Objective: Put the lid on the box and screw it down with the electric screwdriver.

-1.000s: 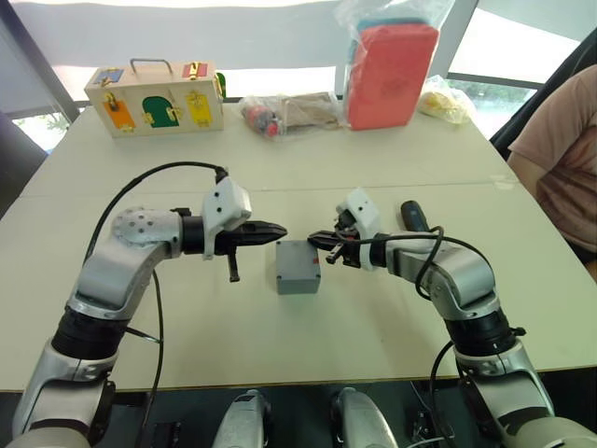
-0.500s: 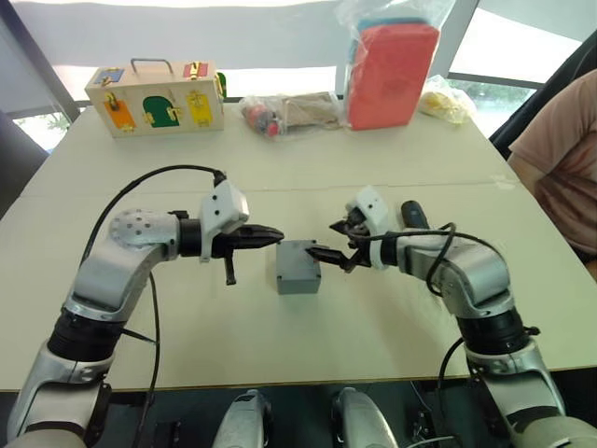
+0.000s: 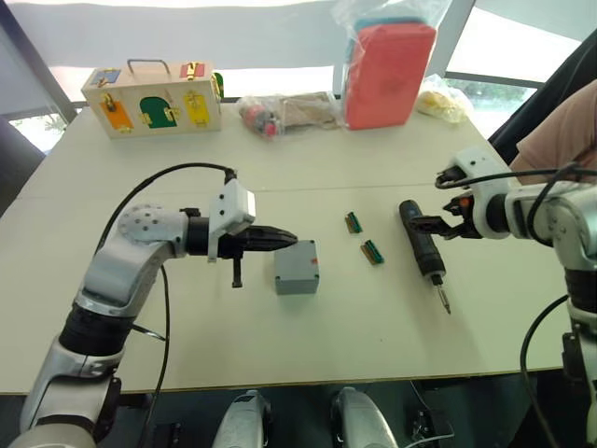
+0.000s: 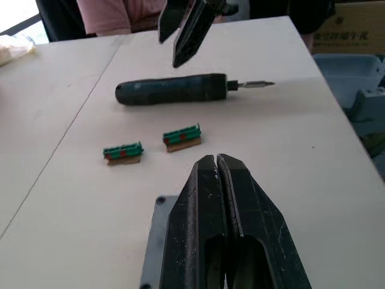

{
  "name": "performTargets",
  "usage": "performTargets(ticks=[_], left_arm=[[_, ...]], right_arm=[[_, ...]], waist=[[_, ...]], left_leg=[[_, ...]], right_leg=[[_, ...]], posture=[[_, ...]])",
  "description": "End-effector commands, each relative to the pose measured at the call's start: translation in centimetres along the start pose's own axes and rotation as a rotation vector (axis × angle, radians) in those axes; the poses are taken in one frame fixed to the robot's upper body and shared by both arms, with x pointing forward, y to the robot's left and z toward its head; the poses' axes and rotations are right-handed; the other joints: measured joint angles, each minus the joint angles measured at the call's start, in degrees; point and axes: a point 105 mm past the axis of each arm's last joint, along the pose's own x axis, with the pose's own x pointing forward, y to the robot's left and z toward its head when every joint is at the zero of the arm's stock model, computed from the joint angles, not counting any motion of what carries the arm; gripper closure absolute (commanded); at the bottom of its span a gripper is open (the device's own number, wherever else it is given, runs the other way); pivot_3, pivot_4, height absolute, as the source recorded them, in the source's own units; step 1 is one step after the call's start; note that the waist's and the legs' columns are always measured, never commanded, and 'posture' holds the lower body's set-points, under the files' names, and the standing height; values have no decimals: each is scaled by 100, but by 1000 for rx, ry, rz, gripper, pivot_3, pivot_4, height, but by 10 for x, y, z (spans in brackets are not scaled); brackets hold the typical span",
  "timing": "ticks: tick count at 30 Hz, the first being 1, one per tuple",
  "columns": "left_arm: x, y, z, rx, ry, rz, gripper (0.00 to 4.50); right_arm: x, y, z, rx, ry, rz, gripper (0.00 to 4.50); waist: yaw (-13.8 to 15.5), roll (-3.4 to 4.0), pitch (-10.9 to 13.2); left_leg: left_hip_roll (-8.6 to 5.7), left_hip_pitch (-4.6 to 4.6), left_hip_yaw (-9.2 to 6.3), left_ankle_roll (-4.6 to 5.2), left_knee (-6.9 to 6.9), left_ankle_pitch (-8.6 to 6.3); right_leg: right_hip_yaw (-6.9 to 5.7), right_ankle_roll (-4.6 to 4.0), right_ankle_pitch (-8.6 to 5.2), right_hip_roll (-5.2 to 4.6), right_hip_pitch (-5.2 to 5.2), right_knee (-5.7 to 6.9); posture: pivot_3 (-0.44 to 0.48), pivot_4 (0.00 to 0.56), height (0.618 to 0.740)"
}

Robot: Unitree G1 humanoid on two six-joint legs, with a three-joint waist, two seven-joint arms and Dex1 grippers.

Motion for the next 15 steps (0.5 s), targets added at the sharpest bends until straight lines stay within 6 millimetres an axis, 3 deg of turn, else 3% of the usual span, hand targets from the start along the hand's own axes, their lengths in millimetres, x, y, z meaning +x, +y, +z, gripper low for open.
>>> performTargets(ticks=[1,15], left_arm=[[1,2,7,46,-14,-7,4500],[0,-3,11,69,-22,21,4500]], right_arm=[[-3,0,5,6,24,10,93],[49,-10,-29,64,280,4,93]], waist=[[10,0,0],[29,-2,-1]], left_leg=[[0,0,0,0,0,0],[-4,-7,3,0,5,0]], right_leg=[[0,0,0,0,0,0],[2,1,2,-7,0,-7]], posture=[[0,150,730],[0,150,730]])
